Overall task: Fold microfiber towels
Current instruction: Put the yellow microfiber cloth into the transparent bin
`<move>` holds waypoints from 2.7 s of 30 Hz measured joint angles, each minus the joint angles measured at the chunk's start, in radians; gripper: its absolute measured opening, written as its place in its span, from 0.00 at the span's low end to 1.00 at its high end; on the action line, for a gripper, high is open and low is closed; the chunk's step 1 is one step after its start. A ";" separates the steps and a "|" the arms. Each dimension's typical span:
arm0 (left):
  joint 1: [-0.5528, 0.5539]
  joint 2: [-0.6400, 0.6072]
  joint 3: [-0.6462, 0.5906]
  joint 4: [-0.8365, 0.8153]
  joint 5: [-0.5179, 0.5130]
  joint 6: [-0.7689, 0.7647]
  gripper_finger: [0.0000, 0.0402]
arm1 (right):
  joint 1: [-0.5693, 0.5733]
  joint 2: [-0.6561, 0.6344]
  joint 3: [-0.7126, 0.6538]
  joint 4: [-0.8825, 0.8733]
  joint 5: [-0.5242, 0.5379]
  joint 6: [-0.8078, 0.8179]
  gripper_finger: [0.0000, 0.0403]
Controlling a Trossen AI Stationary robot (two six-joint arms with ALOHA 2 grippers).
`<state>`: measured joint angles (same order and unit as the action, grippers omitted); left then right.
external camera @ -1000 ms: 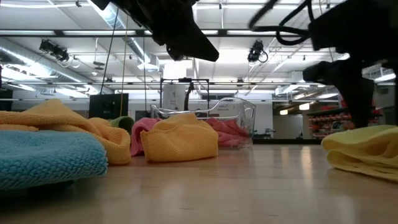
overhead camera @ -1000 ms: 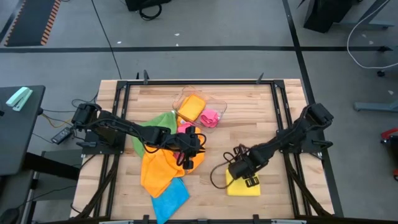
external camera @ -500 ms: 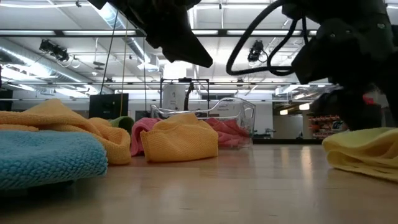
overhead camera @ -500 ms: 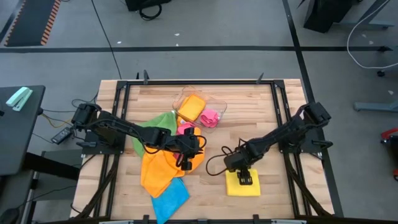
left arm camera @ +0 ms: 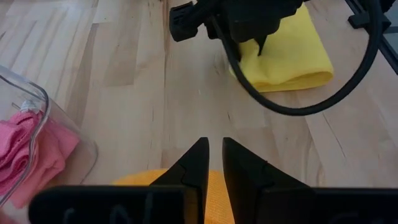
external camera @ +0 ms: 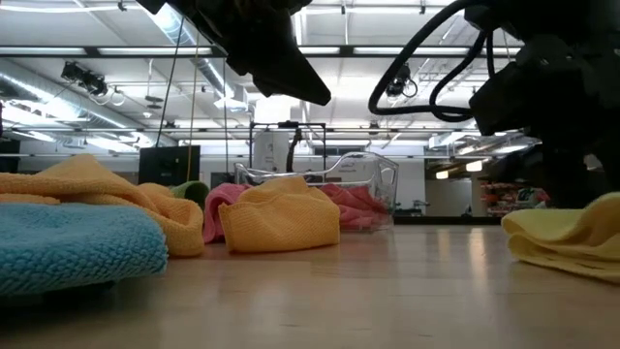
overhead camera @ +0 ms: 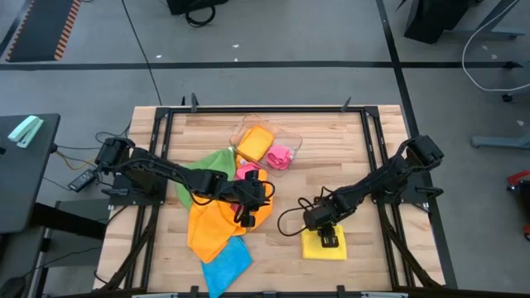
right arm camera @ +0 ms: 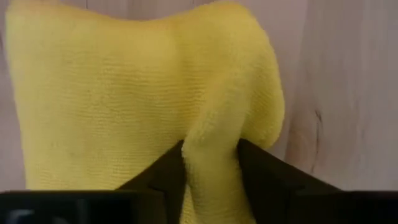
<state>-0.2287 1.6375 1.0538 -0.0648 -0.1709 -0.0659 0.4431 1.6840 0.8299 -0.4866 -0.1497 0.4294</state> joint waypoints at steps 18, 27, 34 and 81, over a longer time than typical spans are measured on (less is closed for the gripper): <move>-0.029 0.095 -0.001 0.205 0.008 -0.260 0.27 | 0.048 -0.151 0.087 -0.161 0.341 -0.120 0.02; 0.007 0.160 0.000 0.444 0.007 -0.264 0.65 | 0.100 -0.143 0.196 -0.311 0.513 -0.125 0.02; 0.031 0.149 -0.001 0.451 0.007 -0.224 0.80 | 0.135 -0.147 0.293 -0.428 0.639 -0.112 0.02; 0.201 -0.380 -0.349 0.197 -0.046 0.165 0.50 | -0.458 -0.150 0.423 -0.014 0.634 -1.691 0.02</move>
<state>-0.0277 1.2572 0.7051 0.1327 -0.2165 0.0986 -0.0151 1.5345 1.2530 -0.5001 0.4841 -1.2614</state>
